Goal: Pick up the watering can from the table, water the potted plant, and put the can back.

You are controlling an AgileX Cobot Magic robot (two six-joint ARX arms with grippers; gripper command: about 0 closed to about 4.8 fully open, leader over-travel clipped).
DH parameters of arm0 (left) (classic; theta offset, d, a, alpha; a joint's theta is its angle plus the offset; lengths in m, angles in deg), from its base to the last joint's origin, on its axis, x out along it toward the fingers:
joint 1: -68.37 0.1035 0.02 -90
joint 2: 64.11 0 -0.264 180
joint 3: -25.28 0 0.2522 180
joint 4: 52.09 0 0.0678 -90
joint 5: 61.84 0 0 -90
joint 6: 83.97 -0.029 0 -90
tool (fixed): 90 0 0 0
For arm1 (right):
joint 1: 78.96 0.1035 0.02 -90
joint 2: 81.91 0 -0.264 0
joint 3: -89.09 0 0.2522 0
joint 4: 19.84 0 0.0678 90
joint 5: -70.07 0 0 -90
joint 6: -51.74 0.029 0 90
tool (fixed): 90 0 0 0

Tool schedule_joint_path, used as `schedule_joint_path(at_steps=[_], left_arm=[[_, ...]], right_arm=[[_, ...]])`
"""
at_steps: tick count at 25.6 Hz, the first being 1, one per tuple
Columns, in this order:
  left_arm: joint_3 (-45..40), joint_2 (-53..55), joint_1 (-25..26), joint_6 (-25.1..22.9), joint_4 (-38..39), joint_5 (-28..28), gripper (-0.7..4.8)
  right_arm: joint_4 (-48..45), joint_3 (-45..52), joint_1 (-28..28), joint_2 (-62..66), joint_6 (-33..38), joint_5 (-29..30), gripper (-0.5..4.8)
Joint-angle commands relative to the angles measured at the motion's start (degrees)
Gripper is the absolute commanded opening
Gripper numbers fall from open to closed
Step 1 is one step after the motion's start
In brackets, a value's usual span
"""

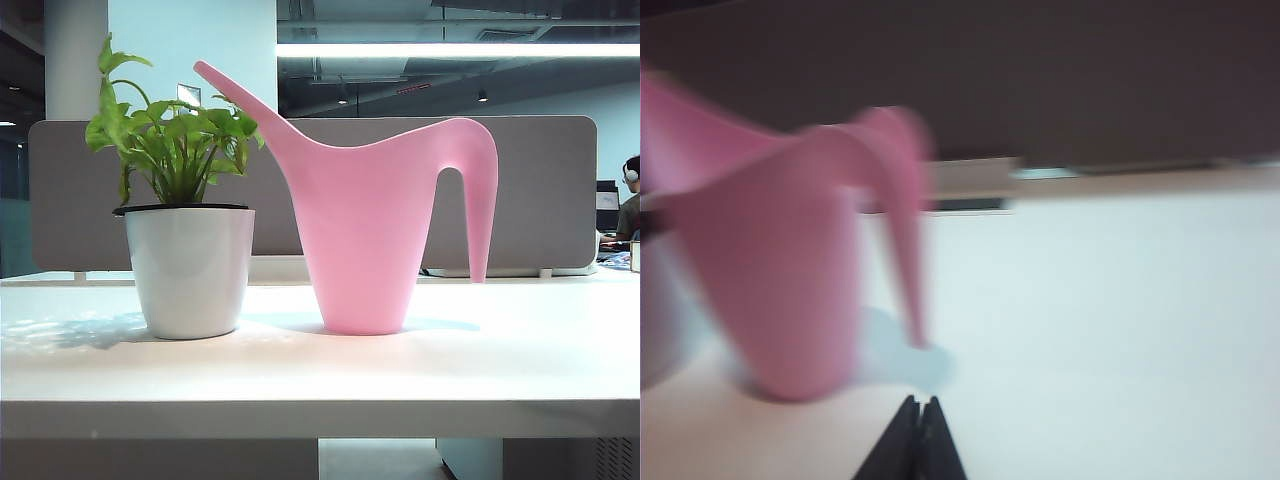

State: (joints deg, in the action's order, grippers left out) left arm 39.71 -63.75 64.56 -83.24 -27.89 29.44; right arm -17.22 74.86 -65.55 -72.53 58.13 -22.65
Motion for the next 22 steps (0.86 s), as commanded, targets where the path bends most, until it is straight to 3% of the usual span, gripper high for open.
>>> schedule_joint_path(at_steps=[1, 5, 22], left_arm=[[-0.15, 0.04, 0.07, -0.26, -0.15, 0.02, 0.03], [-0.15, 0.04, 0.07, -0.26, -0.15, 0.02, 0.03], [-0.15, 0.04, 0.07, -0.26, -0.15, 0.00, 0.03]], right_arm=[[10.21, 0.44, -7.67, -3.74, 0.02, 2.54, -0.05], [21.92, 0.42, -12.72, -7.41, -0.39, 2.69, -0.05], [21.57, 0.42, -12.81, -9.35, -0.42, 2.69, -0.05]])
